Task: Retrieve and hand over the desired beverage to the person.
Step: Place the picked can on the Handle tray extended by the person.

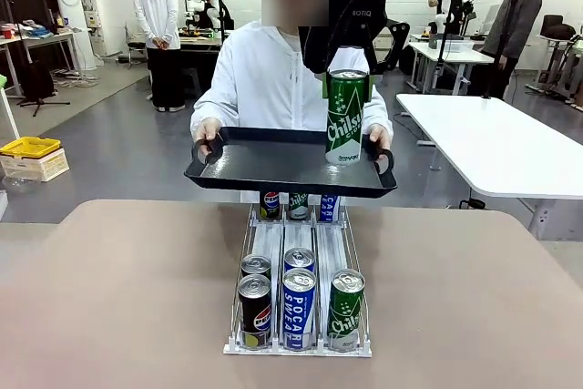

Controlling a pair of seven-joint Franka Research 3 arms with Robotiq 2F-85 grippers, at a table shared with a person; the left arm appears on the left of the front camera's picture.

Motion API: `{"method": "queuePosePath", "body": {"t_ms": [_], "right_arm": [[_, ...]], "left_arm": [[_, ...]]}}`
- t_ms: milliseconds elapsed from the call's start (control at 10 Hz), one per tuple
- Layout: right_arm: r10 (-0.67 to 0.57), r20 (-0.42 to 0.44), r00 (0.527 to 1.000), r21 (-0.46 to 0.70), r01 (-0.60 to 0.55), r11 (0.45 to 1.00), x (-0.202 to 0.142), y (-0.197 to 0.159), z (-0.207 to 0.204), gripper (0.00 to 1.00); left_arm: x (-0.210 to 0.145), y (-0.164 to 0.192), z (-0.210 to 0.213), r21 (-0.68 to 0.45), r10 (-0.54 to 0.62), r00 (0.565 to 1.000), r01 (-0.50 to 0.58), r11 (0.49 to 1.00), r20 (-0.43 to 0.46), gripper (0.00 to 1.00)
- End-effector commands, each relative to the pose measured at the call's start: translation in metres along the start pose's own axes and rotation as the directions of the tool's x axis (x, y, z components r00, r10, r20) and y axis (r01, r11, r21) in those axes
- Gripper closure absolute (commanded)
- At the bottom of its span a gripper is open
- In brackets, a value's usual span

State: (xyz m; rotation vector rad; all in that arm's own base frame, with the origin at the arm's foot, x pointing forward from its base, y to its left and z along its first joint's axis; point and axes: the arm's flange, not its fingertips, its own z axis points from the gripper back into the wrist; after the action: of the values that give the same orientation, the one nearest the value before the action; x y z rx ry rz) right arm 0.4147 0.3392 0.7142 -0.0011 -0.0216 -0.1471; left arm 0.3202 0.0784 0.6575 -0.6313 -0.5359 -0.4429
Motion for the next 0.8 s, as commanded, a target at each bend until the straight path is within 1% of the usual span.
{"method": "queuePosePath", "body": {"t_ms": [0, 700], "right_arm": [[-0.004, 0.002, 1.0, 0.002, 0.004, 1.0, -0.0038, -0.0037, 0.0023, 1.0], [-0.004, 0.002, 1.0, 0.002, 0.004, 1.0, -0.0038, -0.0037, 0.0023, 1.0]], "left_arm": [[0.0, 0.001, 0.0011, -0.017, -0.02, 1.0, 0.02, 1.0, 0.007, 0.0], [0.0, 0.001, 0.0011, -0.017, -0.02, 1.0, 0.02, 1.0, 0.007, 0.0]]}}
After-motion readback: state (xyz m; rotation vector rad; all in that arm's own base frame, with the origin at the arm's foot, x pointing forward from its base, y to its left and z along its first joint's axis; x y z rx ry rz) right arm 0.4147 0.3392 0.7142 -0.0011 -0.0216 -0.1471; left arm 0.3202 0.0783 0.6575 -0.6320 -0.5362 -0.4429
